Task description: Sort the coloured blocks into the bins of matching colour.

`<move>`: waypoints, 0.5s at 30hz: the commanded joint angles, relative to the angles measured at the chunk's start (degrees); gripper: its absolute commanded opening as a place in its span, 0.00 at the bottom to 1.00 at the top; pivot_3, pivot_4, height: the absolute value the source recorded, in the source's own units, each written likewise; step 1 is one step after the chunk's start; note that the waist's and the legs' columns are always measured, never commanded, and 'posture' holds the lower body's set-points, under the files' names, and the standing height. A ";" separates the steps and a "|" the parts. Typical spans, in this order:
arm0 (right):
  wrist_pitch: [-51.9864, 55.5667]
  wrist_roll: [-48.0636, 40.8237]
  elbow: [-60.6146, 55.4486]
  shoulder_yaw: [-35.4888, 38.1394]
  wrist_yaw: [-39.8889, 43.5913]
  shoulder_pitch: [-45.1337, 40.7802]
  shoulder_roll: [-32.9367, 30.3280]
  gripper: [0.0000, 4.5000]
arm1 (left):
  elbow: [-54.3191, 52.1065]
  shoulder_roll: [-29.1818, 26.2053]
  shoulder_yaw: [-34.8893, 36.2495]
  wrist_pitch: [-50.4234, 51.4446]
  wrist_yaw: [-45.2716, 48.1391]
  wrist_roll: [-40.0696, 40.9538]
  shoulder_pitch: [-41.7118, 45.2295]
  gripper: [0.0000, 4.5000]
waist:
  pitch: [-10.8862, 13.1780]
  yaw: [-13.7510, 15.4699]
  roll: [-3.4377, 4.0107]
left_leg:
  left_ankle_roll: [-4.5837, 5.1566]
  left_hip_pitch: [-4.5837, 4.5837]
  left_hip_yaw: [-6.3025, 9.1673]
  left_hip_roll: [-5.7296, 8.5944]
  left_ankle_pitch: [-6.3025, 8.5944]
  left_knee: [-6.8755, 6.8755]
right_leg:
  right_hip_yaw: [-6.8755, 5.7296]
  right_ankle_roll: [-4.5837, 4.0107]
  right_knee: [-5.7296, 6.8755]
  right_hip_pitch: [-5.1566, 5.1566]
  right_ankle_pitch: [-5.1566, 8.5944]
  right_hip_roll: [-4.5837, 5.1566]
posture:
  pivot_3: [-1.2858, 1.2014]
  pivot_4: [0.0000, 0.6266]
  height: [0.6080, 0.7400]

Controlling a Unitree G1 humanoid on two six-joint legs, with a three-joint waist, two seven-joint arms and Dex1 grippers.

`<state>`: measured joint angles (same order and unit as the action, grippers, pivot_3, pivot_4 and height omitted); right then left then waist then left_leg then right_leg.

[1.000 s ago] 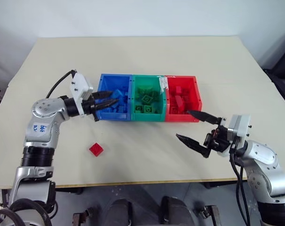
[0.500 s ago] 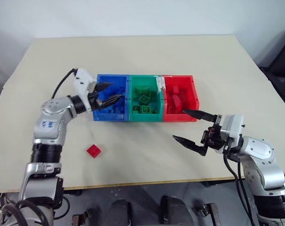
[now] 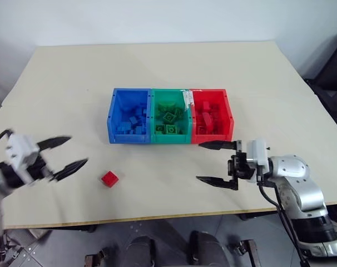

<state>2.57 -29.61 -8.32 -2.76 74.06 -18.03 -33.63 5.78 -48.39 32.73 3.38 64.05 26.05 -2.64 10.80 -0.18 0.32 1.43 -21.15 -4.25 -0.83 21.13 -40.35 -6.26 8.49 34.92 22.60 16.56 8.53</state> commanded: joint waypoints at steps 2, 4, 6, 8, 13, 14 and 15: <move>-1.11 0.76 -0.55 -3.31 4.02 -0.81 -0.11 1.00 | 7.45 -3.21 6.17 -4.44 3.86 -0.03 -4.77 0.99 | 0.00 0.18 -0.01 | -0.01 -0.01 0.03 -0.02 0.01 0.01 | -0.03 -0.01 0.00 0.01 0.01 0.01 | 0.52 0.24 1.00; -1.70 1.28 -0.48 -4.17 5.30 -0.59 -0.43 1.00 | 7.50 -3.39 6.56 -5.17 5.03 0.05 -7.29 0.99 | 0.00 0.12 -0.01 | 0.03 -0.01 0.02 -0.06 0.03 0.03 | -0.02 -0.01 -0.01 0.01 0.01 0.08 | 0.52 0.24 1.00; -2.15 1.63 -0.20 -4.19 5.85 -0.36 -0.66 1.00 | 4.52 -2.85 6.11 -4.03 6.34 0.76 -10.44 0.99 | -0.01 0.11 -0.02 | 0.07 -0.02 0.01 -0.04 0.05 0.04 | -0.02 -0.01 -0.01 0.01 0.00 0.14 | 0.52 0.24 1.00; -2.67 1.90 0.26 -3.73 6.04 -0.16 -0.92 1.00 | -0.83 -1.38 4.84 -1.77 6.21 2.27 -12.74 0.99 | -0.03 0.04 -0.05 | 0.06 -0.02 0.01 -0.06 0.08 0.05 | -0.02 -0.01 -0.02 0.01 0.00 0.13 | 0.52 0.24 1.00; -4.79 2.27 2.02 -2.17 7.31 0.58 -2.08 1.00 | -14.96 1.55 0.00 4.79 1.62 4.14 -14.93 0.99 | -0.03 0.11 -0.05 | 0.05 -0.01 0.05 -0.08 0.09 0.07 | -0.02 -0.01 -0.03 0.00 0.00 0.13 | 0.52 0.24 1.00; -5.49 2.59 2.58 -1.78 7.67 0.84 -2.60 1.00 | -18.02 1.60 -2.02 6.26 0.45 3.12 -15.31 0.99 | -0.03 0.09 -0.05 | 0.05 -0.01 0.05 -0.09 0.09 0.07 | -0.01 -0.01 -0.05 0.00 0.00 0.12 | 0.52 0.24 1.00; -6.10 2.75 3.23 -1.33 7.94 1.12 -3.10 1.00 | -20.61 1.84 -4.13 7.53 -1.20 1.98 -15.09 0.99 | -0.03 0.06 -0.05 | 0.05 -0.01 0.05 -0.08 0.09 0.07 | -0.01 -0.01 -0.05 -0.01 0.00 0.13 | 0.52 0.24 1.00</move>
<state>-1.91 -26.62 -5.01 -5.93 81.08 -17.34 -35.87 -10.31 -46.93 30.47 9.15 64.85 28.22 -17.11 10.77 -0.13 0.27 1.48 -21.15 -4.21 -0.91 21.22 -40.27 -6.26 8.48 34.86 22.58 16.57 8.65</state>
